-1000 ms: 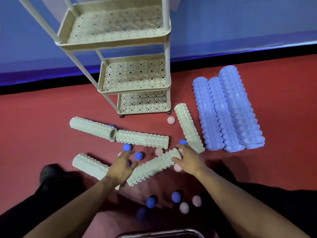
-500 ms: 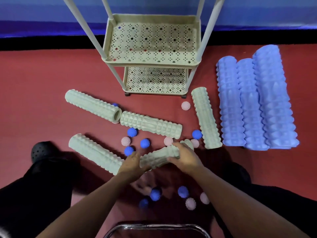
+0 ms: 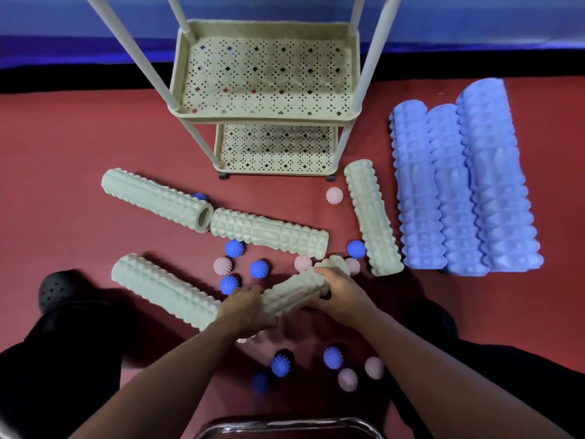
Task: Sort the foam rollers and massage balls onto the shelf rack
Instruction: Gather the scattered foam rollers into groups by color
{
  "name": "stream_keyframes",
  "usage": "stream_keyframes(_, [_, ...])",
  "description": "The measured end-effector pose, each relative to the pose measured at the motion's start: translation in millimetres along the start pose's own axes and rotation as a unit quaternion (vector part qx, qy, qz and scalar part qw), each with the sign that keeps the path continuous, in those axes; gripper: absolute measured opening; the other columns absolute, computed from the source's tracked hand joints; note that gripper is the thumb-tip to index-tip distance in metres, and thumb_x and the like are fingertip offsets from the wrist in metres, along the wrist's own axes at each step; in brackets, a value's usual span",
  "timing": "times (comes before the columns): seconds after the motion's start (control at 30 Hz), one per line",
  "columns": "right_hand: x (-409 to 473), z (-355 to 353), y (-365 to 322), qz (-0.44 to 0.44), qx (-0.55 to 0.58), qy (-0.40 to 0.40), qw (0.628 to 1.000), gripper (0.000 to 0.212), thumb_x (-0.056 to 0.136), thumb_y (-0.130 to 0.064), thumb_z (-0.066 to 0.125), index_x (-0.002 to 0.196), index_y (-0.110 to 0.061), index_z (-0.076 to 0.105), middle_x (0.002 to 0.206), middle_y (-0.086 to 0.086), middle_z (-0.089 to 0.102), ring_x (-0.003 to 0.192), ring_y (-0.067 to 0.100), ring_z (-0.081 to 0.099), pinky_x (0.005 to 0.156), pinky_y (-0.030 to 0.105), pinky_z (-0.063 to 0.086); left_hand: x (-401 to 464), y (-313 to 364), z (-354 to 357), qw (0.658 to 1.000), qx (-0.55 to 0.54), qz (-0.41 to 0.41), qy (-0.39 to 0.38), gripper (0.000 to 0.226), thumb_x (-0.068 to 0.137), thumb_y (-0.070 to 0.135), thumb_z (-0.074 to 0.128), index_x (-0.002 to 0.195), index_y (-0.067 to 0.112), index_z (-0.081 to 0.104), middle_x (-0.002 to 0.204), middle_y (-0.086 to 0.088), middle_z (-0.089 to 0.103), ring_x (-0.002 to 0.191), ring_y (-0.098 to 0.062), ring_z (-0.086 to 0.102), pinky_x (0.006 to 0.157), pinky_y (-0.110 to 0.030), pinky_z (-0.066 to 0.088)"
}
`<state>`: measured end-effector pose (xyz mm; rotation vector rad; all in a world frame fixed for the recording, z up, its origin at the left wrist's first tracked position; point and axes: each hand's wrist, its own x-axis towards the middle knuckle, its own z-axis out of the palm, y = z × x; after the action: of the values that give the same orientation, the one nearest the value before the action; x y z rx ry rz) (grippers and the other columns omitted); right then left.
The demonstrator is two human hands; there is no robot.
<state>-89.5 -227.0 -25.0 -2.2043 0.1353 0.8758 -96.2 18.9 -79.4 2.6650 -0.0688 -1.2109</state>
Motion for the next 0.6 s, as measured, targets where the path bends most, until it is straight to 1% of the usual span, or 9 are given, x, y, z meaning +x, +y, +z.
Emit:
stream_keyframes(0.07, [-6,-10,-13,-0.017,-0.029,-0.018,0.999,0.052,0.078,-0.046,0.08,0.121,-0.023,0.062,0.118,-0.004,0.063,0.117,0.018,0.054,0.098,0.041,0.048,-13,0,-23,1.0,-0.006,0.008,0.007,0.092,0.049,0.076,0.062,0.127,0.028,0.054,0.118,0.002,0.064,0.109,-0.021,0.063,0.09,-0.036,0.053])
stream_keyframes(0.1, [-12,-15,-21,-0.028,-0.052,-0.025,0.998,0.056,0.077,-0.047,0.08,0.125,-0.025,0.061,0.122,-0.004,0.062,0.121,0.018,0.052,0.101,0.04,0.046,-22,-1,-37,1.0,0.01,0.005,0.013,0.09,0.047,0.079,0.059,0.124,0.033,0.055,0.114,0.004,0.065,0.107,-0.02,0.063,0.087,-0.034,0.053])
stream_keyframes(0.17, [-26,-27,-36,-0.047,-0.087,-0.031,0.995,0.074,0.076,-0.046,0.083,0.141,-0.028,0.053,0.138,-0.005,0.056,0.13,0.016,0.048,0.11,0.034,0.039,-43,-3,-69,0.998,0.051,0.016,0.026,0.082,0.048,0.08,0.058,0.119,0.04,0.055,0.107,0.007,0.066,0.101,-0.019,0.065,0.08,-0.032,0.052])
stream_keyframes(0.23, [-46,-42,-55,-0.06,-0.115,-0.034,0.991,0.085,0.076,-0.047,0.083,0.149,-0.028,0.044,0.146,-0.006,0.05,0.134,0.015,0.045,0.113,0.032,0.035,-71,-3,-101,0.995,0.078,0.045,0.039,0.077,0.052,0.077,0.058,0.12,0.04,0.051,0.105,0.008,0.063,0.097,-0.02,0.065,0.077,-0.034,0.054])
stream_keyframes(0.3, [-67,-57,-77,-0.079,-0.137,-0.027,0.987,0.091,0.075,-0.049,0.083,0.152,-0.028,0.04,0.151,-0.005,0.047,0.137,0.016,0.043,0.114,0.03,0.033,-102,-1,-133,0.991,0.097,0.071,0.06,0.078,0.053,0.074,0.059,0.122,0.037,0.052,0.106,0.009,0.061,0.095,-0.02,0.065,0.076,-0.034,0.054])
stream_keyframes(0.37, [-90,-71,-100,-0.101,-0.153,-0.013,0.983,0.094,0.074,-0.049,0.083,0.154,-0.027,0.038,0.155,-0.003,0.043,0.141,0.017,0.04,0.114,0.029,0.032,-136,3,-160,0.984,0.121,0.098,0.089,0.083,0.054,0.077,0.058,0.126,0.036,0.052,0.111,0.011,0.061,0.098,-0.02,0.066,0.078,-0.034,0.053])
stream_keyframes(0.43, [-116,-84,-122,-0.122,-0.159,-0.002,0.98,0.096,0.075,-0.048,0.084,0.155,-0.029,0.035,0.156,-0.003,0.041,0.141,0.018,0.04,0.115,0.031,0.033,-173,9,-183,0.974,0.14,0.127,0.125,0.086,0.057,0.08,0.057,0.131,0.036,0.051,0.119,0.011,0.061,0.105,-0.02,0.066,0.082,-0.034,0.052])
stream_keyframes(0.53, [-157,-99,-154,-0.154,-0.16,0.012,0.975,0.097,0.074,-0.049,0.085,0.155,-0.029,0.035,0.156,-0.003,0.041,0.141,0.017,0.04,0.116,0.033,0.033,-230,21,-208,0.952,0.154,0.176,0.198,0.085,0.06,0.078,0.059,0.133,0.035,0.05,0.124,0.011,0.061,0.11,-0.018,0.064,0.084,-0.031,0.049])
stream_keyframes(0.6, [-185,-105,-172,-0.167,-0.174,0.027,0.97,0.099,0.07,-0.054,0.085,0.154,-0.032,0.036,0.154,-0.006,0.045,0.139,0.017,0.044,0.114,0.034,0.037,-266,28,-220,0.937,0.158,0.202,0.238,0.086,0.061,0.077,0.06,0.136,0.036,0.05,0.124,0.011,0.061,0.112,-0.017,0.063,0.087,-0.032,0.051])
